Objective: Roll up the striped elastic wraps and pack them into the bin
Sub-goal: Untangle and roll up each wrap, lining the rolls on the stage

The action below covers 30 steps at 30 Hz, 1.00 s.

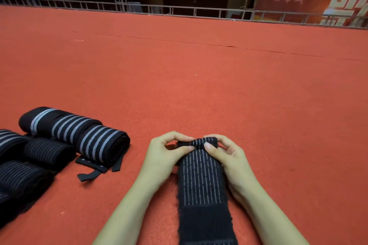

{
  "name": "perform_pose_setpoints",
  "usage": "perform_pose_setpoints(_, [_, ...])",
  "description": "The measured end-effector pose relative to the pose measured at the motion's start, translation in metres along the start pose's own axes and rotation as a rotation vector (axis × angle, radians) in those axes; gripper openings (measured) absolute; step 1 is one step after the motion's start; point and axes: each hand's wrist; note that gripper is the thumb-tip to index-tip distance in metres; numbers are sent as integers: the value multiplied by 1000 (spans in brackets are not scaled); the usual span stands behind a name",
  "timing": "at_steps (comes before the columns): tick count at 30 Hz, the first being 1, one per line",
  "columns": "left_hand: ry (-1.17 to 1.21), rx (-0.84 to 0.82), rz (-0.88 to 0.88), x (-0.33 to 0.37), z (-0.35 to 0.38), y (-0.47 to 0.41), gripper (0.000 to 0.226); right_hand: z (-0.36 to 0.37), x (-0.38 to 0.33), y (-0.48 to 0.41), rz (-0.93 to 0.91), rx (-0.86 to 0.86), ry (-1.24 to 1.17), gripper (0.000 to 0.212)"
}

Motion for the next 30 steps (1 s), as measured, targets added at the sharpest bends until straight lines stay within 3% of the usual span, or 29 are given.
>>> perform_pose_setpoints(6, [12, -1, 56, -5, 1, -1, 20, 1, 1, -2, -50, 39, 35, 18])
perform_pose_setpoints(11, [51, -131, 0, -6, -1, 0, 17, 2, 2, -4, -42, 42, 21, 15])
perform_pose_setpoints(15, [-10, -91, -52, -5, 3, 1, 13, 4, 0, -1, -21, 30, 6, 23])
perform_pose_setpoints(21, [-9, -49, 23, -5, 3, 0, 12, 2, 0, -2, -6, 0, 35, 31])
perform_pose_setpoints(28, [25, -78, 13, -8, 2, -2, 9, 1, 3, -4, -98, -1, 56, 20])
perform_pose_setpoints(30, [61, -112, -48, -8, 2, -2, 18, 1, 3, -3, -113, 2, 53, 21])
Point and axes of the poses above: each hand's wrist, its own y-axis away from the middle knuckle, its own z-axis out of the palm, x = y × z, and after that the axes turned 11 degrees about x, right-handed
